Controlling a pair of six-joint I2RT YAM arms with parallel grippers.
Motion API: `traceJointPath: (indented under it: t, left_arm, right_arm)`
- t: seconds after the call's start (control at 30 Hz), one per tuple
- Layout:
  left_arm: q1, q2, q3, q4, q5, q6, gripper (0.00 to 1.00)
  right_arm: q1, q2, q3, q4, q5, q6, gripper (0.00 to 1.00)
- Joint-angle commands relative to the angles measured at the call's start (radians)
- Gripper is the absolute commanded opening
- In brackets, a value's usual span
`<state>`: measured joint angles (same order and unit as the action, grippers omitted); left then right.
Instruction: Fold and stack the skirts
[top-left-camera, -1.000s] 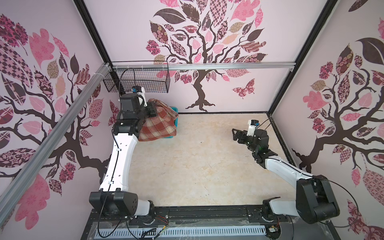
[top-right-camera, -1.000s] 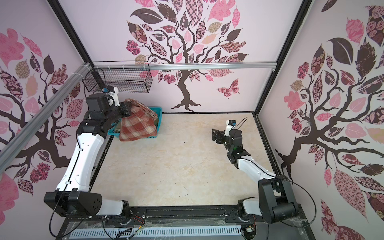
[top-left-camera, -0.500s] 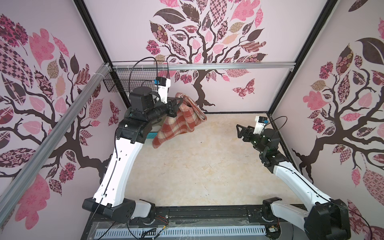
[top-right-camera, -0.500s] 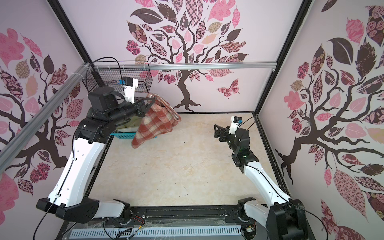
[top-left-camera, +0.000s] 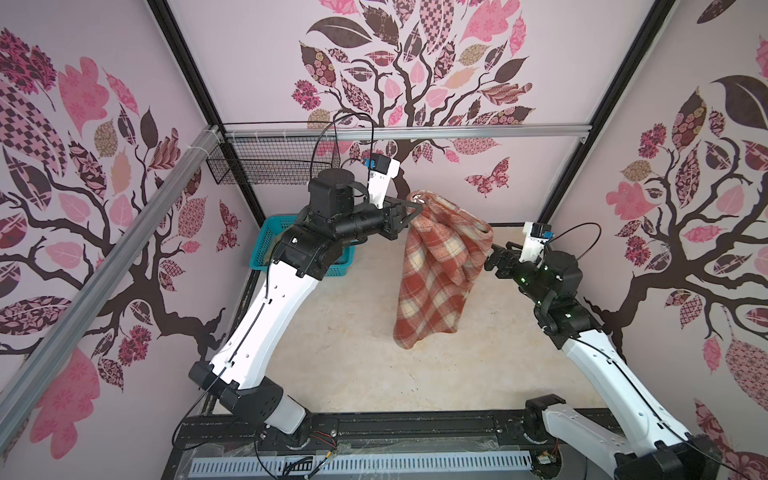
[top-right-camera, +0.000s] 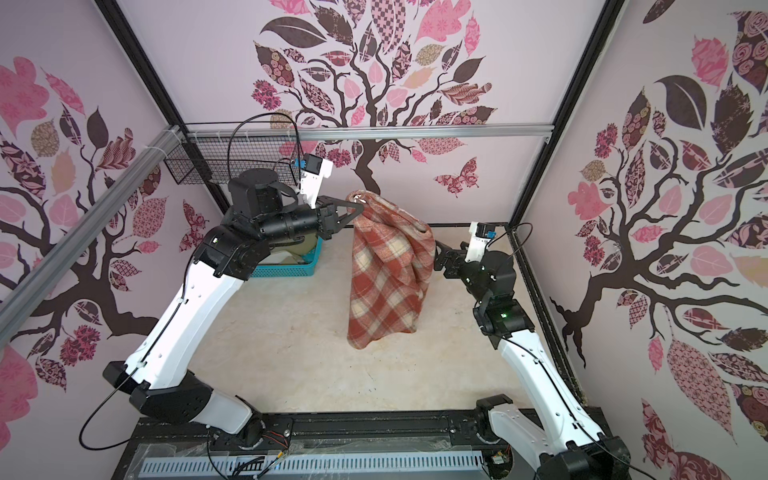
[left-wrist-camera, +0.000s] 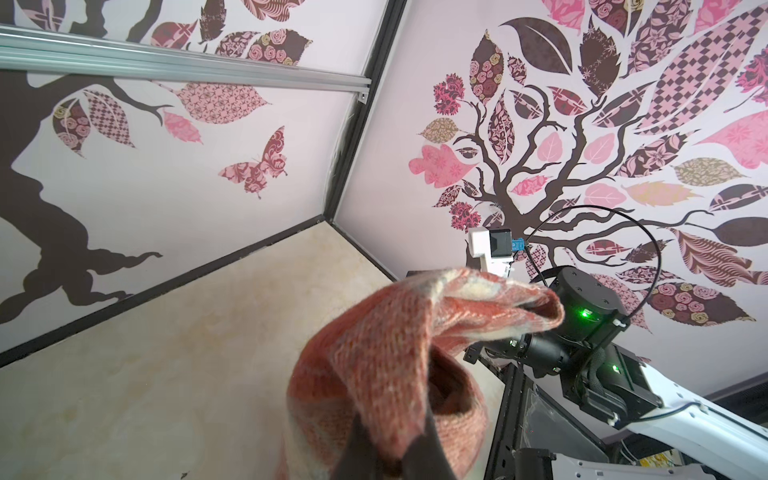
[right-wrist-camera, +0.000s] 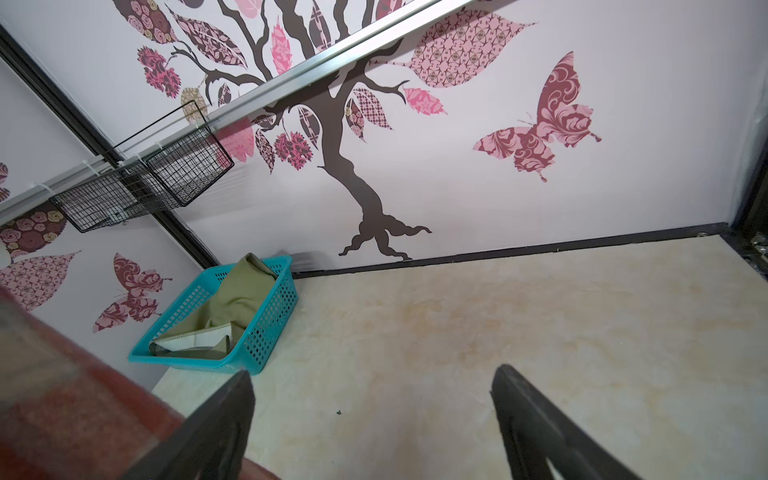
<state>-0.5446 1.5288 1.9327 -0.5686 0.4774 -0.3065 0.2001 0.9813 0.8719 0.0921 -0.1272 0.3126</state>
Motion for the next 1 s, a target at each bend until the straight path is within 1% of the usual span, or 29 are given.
traceJointPath:
  t: [0.0, 0.07, 0.13, 0.23, 0.33, 0.37, 0.43, 0.47, 0.5, 0.57, 0.6, 0.63, 0.73, 0.8, 0.87, 0.97]
  left_arm:
    - [0.003, -0.017, -0.168, 0.13, -0.045, -0.025, 0.0]
    - [0.012, -0.034, -0.344, 0.185, -0.108, -0.028, 0.0]
    - [0.035, -0.04, -0.504, 0.235, -0.172, -0.071, 0.0]
    - [0.092, -0.029, -0.732, 0.342, -0.168, -0.164, 0.0]
    - [0.135, -0.039, -0.88, 0.392, -0.178, -0.207, 0.0]
    - [0.141, -0.051, -0.917, 0.404, -0.204, -0.216, 0.07]
    - [0.146, -0.087, -0.962, 0.406, -0.258, -0.202, 0.17]
    - [0.147, -0.106, -0.978, 0.403, -0.3, -0.198, 0.27]
    - [0.148, -0.121, -0.986, 0.396, -0.334, -0.198, 0.32]
    - [0.152, -0.157, -0.99, 0.36, -0.388, -0.185, 0.34]
    - [0.152, -0.174, -0.992, 0.345, -0.403, -0.181, 0.36]
    - [0.152, -0.198, -0.991, 0.328, -0.412, -0.176, 0.4]
    - [0.152, -0.26, -0.992, 0.285, -0.41, -0.176, 0.45]
    - [0.15, -0.285, -0.985, 0.25, -0.389, -0.168, 0.45]
    - [0.15, -0.294, -0.962, 0.178, -0.364, -0.153, 0.45]
    - [0.134, -0.3, -0.93, 0.064, -0.298, -0.132, 0.43]
  right_arm:
    - [0.005, 0.019, 0.011, -0.054, -0.005, -0.009, 0.92]
    - [0.004, 0.049, -0.01, -0.061, 0.006, -0.006, 0.92]
    - [0.004, 0.078, -0.037, -0.066, 0.024, 0.005, 0.9]
    - [0.004, 0.108, -0.1, -0.053, 0.026, 0.03, 0.88]
    - [0.006, 0.117, -0.165, -0.024, 0.022, 0.071, 0.88]
    - [0.006, 0.117, -0.187, -0.014, 0.015, 0.08, 0.88]
    - [0.007, 0.122, -0.212, -0.009, 0.008, 0.097, 0.88]
    - [0.007, 0.126, -0.222, -0.011, 0.001, 0.104, 0.88]
    - [0.007, 0.129, -0.228, -0.013, -0.006, 0.102, 0.87]
    - [0.008, 0.127, -0.243, -0.03, -0.009, 0.103, 0.87]
    - [0.009, 0.125, -0.251, -0.038, -0.017, 0.105, 0.87]
    - [0.01, 0.12, -0.262, -0.047, -0.031, 0.108, 0.86]
    - [0.025, 0.093, -0.299, -0.073, -0.04, 0.128, 0.85]
    - [0.041, 0.073, -0.326, -0.078, -0.04, 0.143, 0.84]
    - [0.06, 0.055, -0.35, -0.085, -0.039, 0.153, 0.84]
    - [0.083, 0.042, -0.375, -0.108, -0.04, 0.168, 0.83]
